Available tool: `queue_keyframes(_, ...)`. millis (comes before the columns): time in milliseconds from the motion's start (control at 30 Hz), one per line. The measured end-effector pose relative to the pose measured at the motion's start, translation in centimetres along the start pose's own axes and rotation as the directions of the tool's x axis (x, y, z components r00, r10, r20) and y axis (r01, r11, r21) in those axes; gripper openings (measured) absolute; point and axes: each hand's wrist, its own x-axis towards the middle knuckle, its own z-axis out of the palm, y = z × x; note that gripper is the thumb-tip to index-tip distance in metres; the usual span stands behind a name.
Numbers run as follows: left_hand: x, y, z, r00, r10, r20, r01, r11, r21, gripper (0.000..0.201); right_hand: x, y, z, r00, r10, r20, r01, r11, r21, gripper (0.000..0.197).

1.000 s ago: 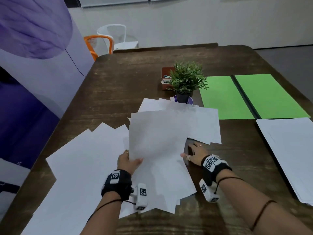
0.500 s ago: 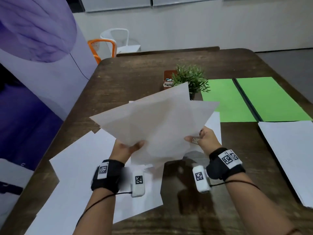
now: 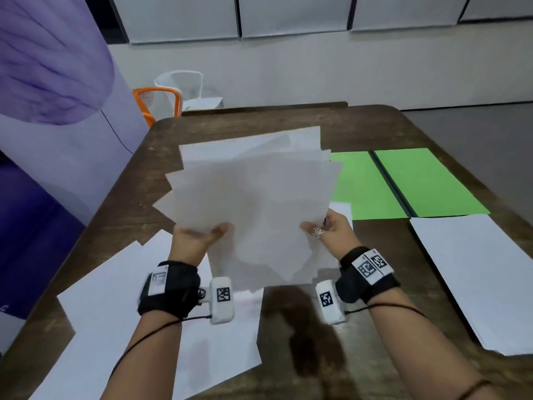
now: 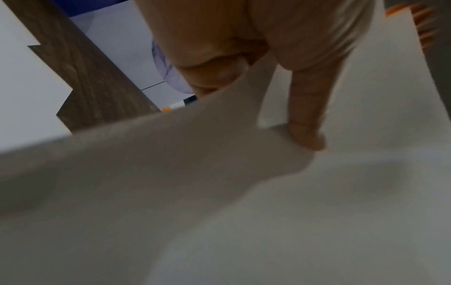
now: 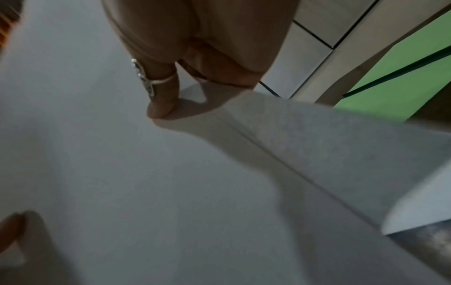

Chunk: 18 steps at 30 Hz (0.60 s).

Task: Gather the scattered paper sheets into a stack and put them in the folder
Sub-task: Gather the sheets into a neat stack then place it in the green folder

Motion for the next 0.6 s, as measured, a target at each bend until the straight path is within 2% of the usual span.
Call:
queue_keyframes(100, -1.2, 1.2, 1.5, 0.999, 0.041, -0.014, -0.042, 0.997, -0.064, 0.024, -0.4, 0.1, 0.5, 0.999, -0.017, -0.030, 0.018, 1.000, 0.008, 0.027)
queue_keyframes(167, -2.0, 1.7, 2.4, 0.990, 0.110, -0.083, -0.117, 0.990, -0.076, 0.028, -0.6, -0.1, 1.0, 0.992, -0.064, -0.107, 0.067, 0.997, 0.027, 0.032)
queue_keyframes(233, -2.5, 1.9, 2.7, 0.969, 0.195, -0.150, -0.199, 0.980, -0.018, 0.030, -1.0, -0.4, 1.5, 0.980, -0.103, -0.172, 0.115, 0.992, 0.061, 0.034)
queue_keyframes(333, -3.5, 2.1, 2.9, 0.934, 0.336, -0.124, -0.319, 0.938, 0.138, 0.061, -1.9, -0.5, 1.8, 0.976, -0.134, -0.170, 0.155, 0.981, 0.117, 0.049)
queue_keyframes(367, -3.7, 2.2, 3.0, 0.924, 0.366, -0.110, -0.348, 0.924, 0.156, 0.065, -2.2, -0.5, 1.7, 0.978, -0.130, -0.160, 0.148, 0.983, 0.105, 0.055)
queue_keyframes(433, -3.9, 2.1, 3.4, 0.903, 0.418, -0.103, -0.398, 0.901, 0.172, 0.061, -2.3, -0.3, 1.7, 0.984, -0.111, -0.139, 0.121, 0.990, 0.068, 0.055)
queue_keyframes(533, -3.6, 1.5, 4.0, 0.899, 0.409, -0.160, -0.370, 0.901, 0.225, 0.033, -1.9, -0.3, 2.3, 0.981, -0.109, -0.158, 0.117, 0.992, 0.037, 0.044)
queue_keyframes(600, -3.6, 1.8, 4.4, 0.884, 0.404, -0.235, -0.366, 0.911, 0.189, 0.044, -1.6, -0.6, 2.7, 0.973, -0.122, -0.197, 0.135, 0.989, 0.055, 0.038)
